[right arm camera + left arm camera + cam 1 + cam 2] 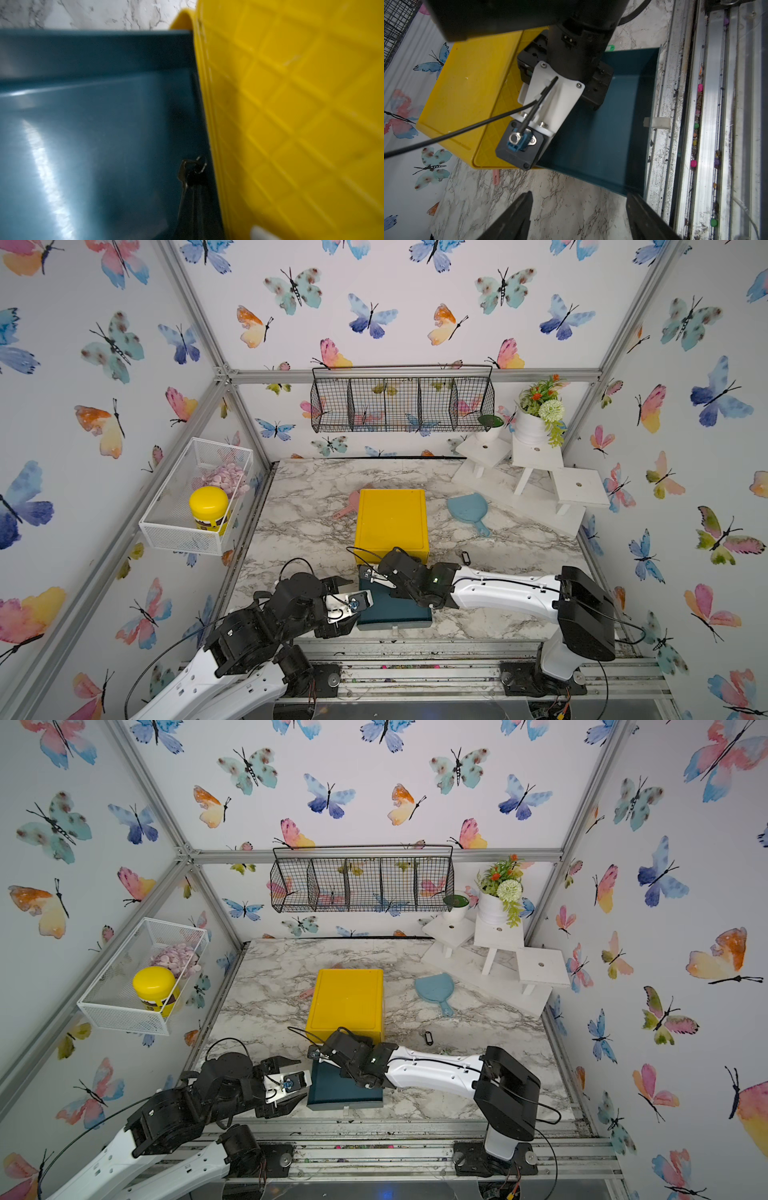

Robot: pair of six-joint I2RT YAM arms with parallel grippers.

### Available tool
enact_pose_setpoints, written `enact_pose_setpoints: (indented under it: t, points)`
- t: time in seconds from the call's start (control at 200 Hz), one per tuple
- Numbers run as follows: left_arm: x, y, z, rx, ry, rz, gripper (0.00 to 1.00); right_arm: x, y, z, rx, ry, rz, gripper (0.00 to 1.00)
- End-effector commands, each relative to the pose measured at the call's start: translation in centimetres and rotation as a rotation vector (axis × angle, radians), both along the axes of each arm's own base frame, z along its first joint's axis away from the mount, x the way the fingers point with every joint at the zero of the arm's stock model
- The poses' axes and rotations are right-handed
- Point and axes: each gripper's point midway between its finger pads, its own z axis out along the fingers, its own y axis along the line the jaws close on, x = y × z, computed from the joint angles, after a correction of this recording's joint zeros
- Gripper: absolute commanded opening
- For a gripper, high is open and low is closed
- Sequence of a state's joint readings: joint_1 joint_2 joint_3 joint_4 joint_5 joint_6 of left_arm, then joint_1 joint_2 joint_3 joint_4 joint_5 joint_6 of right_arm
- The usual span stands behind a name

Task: Take the keys out of the drawer
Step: Pick up the key from the drawer.

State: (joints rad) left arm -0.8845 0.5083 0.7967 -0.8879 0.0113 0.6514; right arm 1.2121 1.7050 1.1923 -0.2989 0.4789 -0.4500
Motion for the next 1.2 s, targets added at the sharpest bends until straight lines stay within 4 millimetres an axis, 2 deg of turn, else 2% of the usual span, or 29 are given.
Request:
enact_pose_setpoints:
  t: [0.0,0.23,0.471,0.836,0.946,1.191]
  points:
    - [0.0,0.1,0.6,-0.015,-0.013,0.004,0.77,1.2,-1.2,-0.5,-0.011,-0.040,-0.101,0.03]
    - [-0.1,-0.1,1.1,-0.030,-0.003,-0.003,0.77,2.3,-2.0,-0.9,-0.024,-0.105,-0.169,0.03]
    - [-0.3,-0.3,1.5,-0.045,-0.012,-0.015,0.76,1.7,-2.1,-0.7,0.046,-0.134,-0.114,0.03]
    - [-0.2,-0.5,2.1,-0.065,-0.007,-0.009,0.76,2.0,-1.6,-2.2,0.031,-0.141,-0.101,0.03]
    - [-0.2,-0.4,2.5,-0.073,-0.017,-0.008,0.76,0.9,-0.6,-2.7,0.058,-0.074,-0.041,0.03]
    - [-0.2,-0.4,2.2,-0.066,-0.020,-0.011,0.76,-2.1,-0.1,-4.5,0.046,0.091,0.076,0.03]
